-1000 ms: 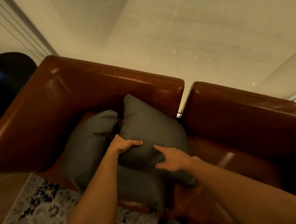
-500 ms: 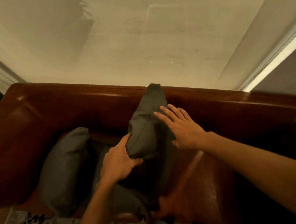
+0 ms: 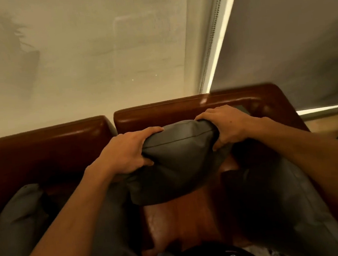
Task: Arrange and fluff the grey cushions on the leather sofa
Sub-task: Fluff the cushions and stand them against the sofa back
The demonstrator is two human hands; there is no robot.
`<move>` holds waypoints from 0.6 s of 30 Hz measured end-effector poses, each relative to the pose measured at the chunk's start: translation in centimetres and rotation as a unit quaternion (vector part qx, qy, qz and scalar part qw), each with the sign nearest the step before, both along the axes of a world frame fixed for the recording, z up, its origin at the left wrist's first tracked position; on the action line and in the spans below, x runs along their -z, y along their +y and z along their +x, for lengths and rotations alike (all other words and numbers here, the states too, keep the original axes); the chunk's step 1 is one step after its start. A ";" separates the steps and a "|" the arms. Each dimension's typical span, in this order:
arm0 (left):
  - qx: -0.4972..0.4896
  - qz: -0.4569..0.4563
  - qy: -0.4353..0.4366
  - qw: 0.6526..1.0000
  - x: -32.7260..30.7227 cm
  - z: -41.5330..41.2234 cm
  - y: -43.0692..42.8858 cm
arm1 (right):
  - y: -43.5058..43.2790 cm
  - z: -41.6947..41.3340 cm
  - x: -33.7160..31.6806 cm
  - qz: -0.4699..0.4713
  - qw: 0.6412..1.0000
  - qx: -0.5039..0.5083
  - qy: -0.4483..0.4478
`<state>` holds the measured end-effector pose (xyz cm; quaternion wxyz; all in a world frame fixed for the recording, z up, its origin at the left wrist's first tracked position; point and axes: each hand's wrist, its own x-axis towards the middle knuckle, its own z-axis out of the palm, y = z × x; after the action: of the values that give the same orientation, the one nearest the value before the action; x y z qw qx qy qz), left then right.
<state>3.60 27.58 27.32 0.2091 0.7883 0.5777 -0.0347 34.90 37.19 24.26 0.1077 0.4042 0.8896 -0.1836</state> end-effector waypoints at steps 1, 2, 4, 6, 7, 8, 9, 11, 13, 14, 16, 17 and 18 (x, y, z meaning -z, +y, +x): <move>0.011 0.001 0.000 1.000 0.3 1.3 0.9 | 0.1 1.6 0.2 0.008 1.000 0.014 0.004; 0.023 0.003 0.003 1.000 0.7 3.0 2.0 | 0.3 3.4 0.5 0.016 0.999 0.028 0.007; 0.038 0.002 0.014 0.999 1.9 6.1 3.9 | 0.8 6.6 1.2 0.033 0.998 0.051 0.006; 0.046 0.005 0.019 0.999 3.2 8.8 5.7 | 1.4 9.3 2.4 0.042 0.996 0.073 0.002; 0.047 0.005 0.019 0.999 4.0 10.1 6.5 | 1.7 10.5 3.1 0.043 0.996 0.084 0.000; 0.047 0.006 0.018 0.999 4.8 11.3 7.2 | 2.1 11.6 3.8 0.043 0.995 0.094 0.001; 0.046 0.007 0.018 0.999 5.7 12.3 7.9 | 2.5 12.5 4.7 0.042 0.994 0.103 0.001; 0.043 0.008 0.017 0.999 7.6 13.9 8.9 | 3.2 14.0 6.4 0.040 0.992 0.117 0.000; 0.037 0.005 0.019 0.999 9.6 15.2 9.8 | 3.9 15.0 8.2 0.033 0.991 0.126 -0.009; 0.033 0.000 0.021 0.999 10.7 15.7 10.2 | 4.3 15.4 9.1 0.028 0.991 0.128 -0.017; 0.023 -0.018 0.023 0.999 12.7 16.4 10.6 | 4.8 15.6 10.7 0.018 0.991 0.126 -0.040; 0.016 -0.031 0.022 0.999 13.7 16.7 10.8 | 5.2 15.6 11.4 0.012 0.991 0.124 -0.052; 0.010 -0.042 0.021 0.999 14.7 17.0 11.0 | 5.5 15.7 12.2 0.003 0.991 0.123 -0.060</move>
<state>20.60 38.55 12.63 0.2298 0.7833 0.5724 -0.0777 50.56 42.74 12.09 0.1361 0.5211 0.8256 -0.1685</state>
